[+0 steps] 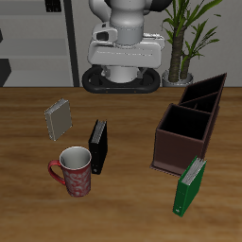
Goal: Place the green book into the left desk caddy's back compartment
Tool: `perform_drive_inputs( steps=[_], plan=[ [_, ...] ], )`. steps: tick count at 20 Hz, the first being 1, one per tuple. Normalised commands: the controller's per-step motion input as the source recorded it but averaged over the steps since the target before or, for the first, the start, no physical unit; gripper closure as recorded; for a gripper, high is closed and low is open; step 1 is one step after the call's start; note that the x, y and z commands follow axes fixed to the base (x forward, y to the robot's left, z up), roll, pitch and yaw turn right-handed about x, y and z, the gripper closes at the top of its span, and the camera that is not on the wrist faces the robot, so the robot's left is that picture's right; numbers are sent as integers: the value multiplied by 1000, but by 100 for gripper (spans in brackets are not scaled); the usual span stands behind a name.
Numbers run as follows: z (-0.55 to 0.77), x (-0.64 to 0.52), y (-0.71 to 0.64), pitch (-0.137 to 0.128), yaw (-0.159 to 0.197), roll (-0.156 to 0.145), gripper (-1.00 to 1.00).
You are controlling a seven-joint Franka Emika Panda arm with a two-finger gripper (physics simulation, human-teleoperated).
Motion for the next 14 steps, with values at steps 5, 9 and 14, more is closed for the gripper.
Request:
perform_drive_inputs(
  steps=[5,9,14],
  plan=[
    [122,208,292,-16,-21,3,-100],
    [122,168,263,-40,4,-6,-100],
    [76,275,375,-17,-12,15,-100]
  ],
)
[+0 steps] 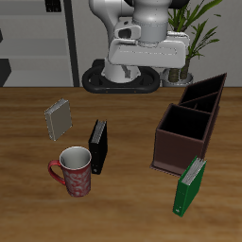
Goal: Place the green book into the left desk caddy's back compartment
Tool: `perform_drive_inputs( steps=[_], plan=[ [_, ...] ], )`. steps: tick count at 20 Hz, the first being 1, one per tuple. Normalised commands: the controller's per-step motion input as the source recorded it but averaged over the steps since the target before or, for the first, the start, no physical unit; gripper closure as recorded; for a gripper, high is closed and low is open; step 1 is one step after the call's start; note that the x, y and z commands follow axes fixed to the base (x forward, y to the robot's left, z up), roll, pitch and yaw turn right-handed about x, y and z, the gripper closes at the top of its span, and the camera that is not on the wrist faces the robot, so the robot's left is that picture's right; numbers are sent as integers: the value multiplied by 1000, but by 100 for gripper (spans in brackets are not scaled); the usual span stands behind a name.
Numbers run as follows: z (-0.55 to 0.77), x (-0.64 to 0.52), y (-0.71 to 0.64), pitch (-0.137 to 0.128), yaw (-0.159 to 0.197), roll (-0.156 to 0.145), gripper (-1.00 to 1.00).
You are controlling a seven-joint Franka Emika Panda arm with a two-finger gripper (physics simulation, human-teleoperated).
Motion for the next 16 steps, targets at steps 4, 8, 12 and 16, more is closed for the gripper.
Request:
perform_drive_inputs(
  steps=[4,8,12,16],
  plan=[
    [32,185,278,-21,2,20,-100],
    [-25,351,343,-28,-39,-6,-100],
    [-82,198,242,7,-34,2,-100],
    [-35,136,218,-5,-20,14,-100]
  ],
)
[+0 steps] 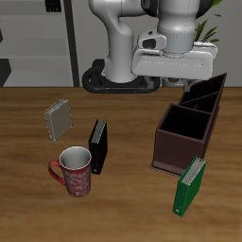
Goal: Place the green book into the left desk caddy's back compartment
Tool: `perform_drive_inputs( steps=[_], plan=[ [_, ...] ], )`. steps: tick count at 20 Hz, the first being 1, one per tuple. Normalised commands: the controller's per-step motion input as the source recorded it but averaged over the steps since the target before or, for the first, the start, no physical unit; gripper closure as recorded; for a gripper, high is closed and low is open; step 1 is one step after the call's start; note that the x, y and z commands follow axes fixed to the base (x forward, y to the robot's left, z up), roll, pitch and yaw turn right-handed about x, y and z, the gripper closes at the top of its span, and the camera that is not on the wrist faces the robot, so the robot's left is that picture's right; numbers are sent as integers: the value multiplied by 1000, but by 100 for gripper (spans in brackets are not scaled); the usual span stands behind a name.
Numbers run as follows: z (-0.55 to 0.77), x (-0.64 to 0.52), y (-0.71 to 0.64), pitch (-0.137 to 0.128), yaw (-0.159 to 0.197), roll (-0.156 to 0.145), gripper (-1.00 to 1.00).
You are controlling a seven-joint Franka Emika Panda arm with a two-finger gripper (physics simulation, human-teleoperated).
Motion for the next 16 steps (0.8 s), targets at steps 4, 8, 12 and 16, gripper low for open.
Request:
perform_drive_inputs(
  steps=[4,8,12,16],
  plan=[
    [-67,345,288,-16,-38,-1,-100],
    [-54,162,163,-16,-25,6,-100],
    [-88,302,172,-11,-22,2,-100],
    [-203,259,41,2,-5,0,-100]
  ],
)
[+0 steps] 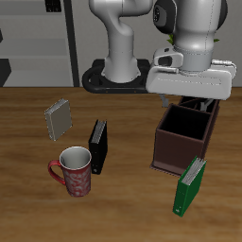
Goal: Place the green book into the left desk caddy's back compartment
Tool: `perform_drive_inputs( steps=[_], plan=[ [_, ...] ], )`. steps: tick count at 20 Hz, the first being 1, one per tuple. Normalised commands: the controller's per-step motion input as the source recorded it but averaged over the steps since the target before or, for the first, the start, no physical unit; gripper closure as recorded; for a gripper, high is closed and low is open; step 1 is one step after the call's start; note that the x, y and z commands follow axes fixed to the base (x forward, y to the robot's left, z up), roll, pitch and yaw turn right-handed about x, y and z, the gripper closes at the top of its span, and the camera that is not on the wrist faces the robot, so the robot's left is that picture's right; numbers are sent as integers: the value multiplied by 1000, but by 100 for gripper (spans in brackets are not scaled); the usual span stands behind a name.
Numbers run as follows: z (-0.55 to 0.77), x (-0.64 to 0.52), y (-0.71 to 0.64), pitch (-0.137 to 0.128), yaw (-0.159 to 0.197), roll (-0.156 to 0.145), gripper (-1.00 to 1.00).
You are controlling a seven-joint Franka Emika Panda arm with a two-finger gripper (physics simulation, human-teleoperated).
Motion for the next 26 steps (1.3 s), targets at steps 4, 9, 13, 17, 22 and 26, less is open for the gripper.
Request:
perform_drive_inputs(
  steps=[4,9,13,17,22,26],
  plan=[
    [-196,179,17,23,-26,0,-100],
    [-258,142,100,23,-16,6,-100],
    [-269,136,255,27,2,43,-100],
    [-181,90,184,5,4,21,-100],
    [-182,116,74,-2,0,-2,-100],
    [-217,139,2,21,-17,18,-100]
  ],
)
